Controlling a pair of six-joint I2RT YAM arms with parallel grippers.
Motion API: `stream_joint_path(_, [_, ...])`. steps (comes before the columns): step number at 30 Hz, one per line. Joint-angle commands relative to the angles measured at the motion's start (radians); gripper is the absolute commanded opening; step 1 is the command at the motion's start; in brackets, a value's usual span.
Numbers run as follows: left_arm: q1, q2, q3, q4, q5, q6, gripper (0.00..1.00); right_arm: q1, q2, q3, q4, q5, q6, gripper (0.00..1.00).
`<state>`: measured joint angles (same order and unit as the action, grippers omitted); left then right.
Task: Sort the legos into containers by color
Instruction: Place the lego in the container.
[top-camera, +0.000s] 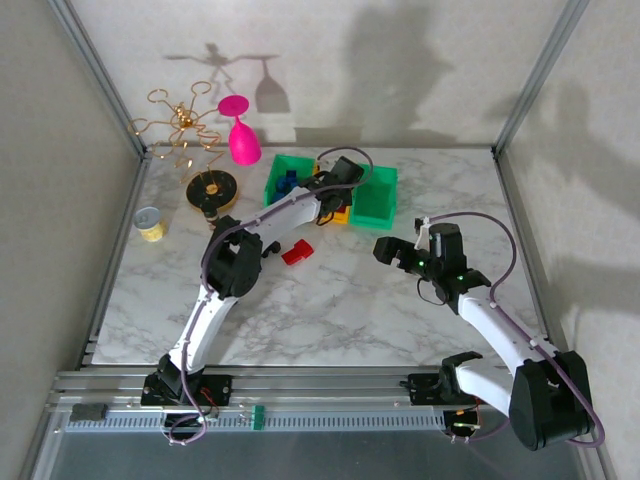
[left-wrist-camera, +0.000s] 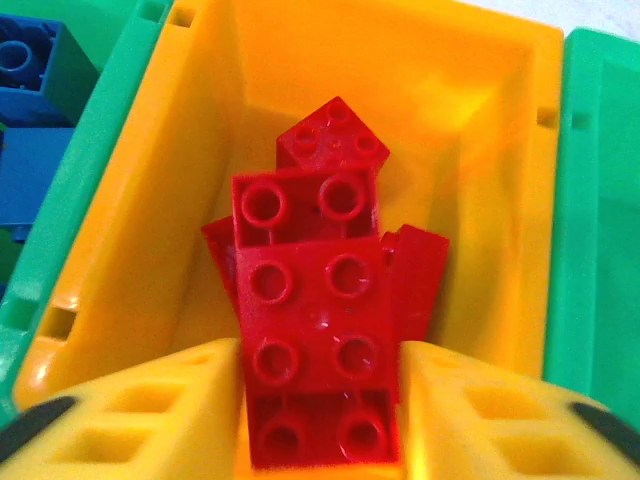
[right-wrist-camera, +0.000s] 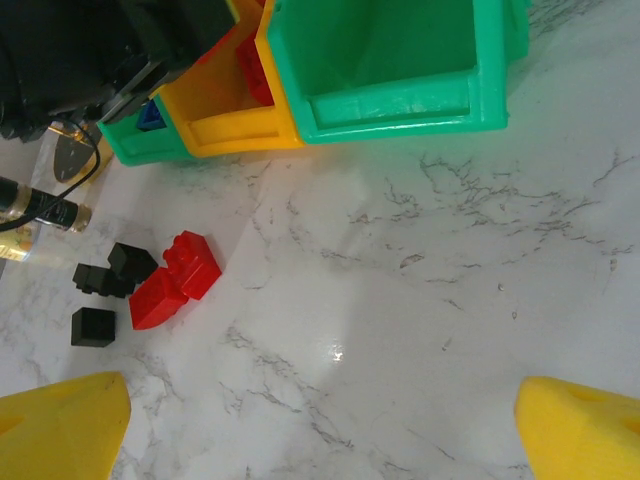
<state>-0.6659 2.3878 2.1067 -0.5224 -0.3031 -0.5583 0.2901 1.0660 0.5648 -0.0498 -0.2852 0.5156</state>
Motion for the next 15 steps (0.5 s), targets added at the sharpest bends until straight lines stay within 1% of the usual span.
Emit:
stream_joint_path(1, [0.000, -0.011, 0.062, -0.058, -0.008, 0.018, 0.49, -0.006, -0.018, 0.023, -0.016, -0.001, -0.019, 0.99])
stream_joint_path(3, [0.000, -0.041, 0.046, -0.065, -0.007, 0.017, 0.49, -0.006, -0.023, 0.023, -0.012, -0.015, -0.024, 0.99])
stream_joint_path(7, [-0.003, -0.146, -0.058, -0.060, 0.006, 0.017, 0.50, -0.005, -0.028, 0.027, -0.016, -0.042, -0.047, 0.99])
stream_joint_path(10, [-0.017, -0.268, -0.205, -0.024, 0.012, 0.014, 0.51, 0.008, -0.028, 0.028, -0.019, -0.051, -0.066, 0.99])
stream_joint_path(15, [-0.051, -0.462, -0.468, 0.027, 0.015, -0.010, 0.52, 0.074, -0.006, 0.015, -0.016, -0.034, -0.072, 0.99])
